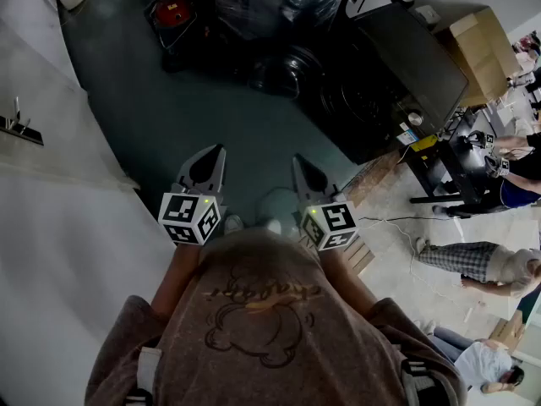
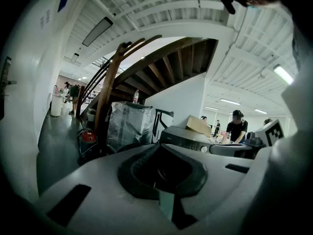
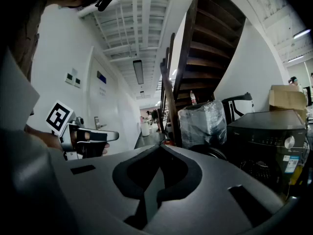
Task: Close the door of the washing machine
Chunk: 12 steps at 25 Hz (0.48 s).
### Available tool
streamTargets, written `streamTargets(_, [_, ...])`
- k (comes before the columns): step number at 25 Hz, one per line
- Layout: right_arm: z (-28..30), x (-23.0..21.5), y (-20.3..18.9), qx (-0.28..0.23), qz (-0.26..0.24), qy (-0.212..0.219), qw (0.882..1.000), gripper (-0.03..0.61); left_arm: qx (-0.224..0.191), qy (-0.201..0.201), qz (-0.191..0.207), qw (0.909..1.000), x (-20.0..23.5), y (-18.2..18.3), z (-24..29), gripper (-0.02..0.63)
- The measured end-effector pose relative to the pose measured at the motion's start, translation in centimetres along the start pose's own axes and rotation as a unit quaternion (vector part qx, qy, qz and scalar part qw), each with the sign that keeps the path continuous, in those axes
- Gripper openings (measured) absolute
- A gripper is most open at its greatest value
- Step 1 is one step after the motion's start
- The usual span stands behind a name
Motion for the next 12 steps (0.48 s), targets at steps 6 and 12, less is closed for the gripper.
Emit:
streamTargets(6, [-0.5,-0.4,-0.3,0.002,0.006,0.010,1.000,0.000,0.000,0.005,0.001,1.0000,-1.2,-0.1,0.1,0.000])
streamTargets(12, [-2.0,-1.4,-2.5,0.008,0.010,0.035,0.999,0.000,-0.004,0.025,-0.014,0.9996,-2.9,-2.1,0.1,0.001])
Point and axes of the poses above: the fingertips, and each gripper's own axes: z forward along the fingers, x to its left, y out of its top, the point moved 2 cm from there along -z, backward along the fingers, and after that the axes turned 14 degrees about x, right-handed, at the moved point
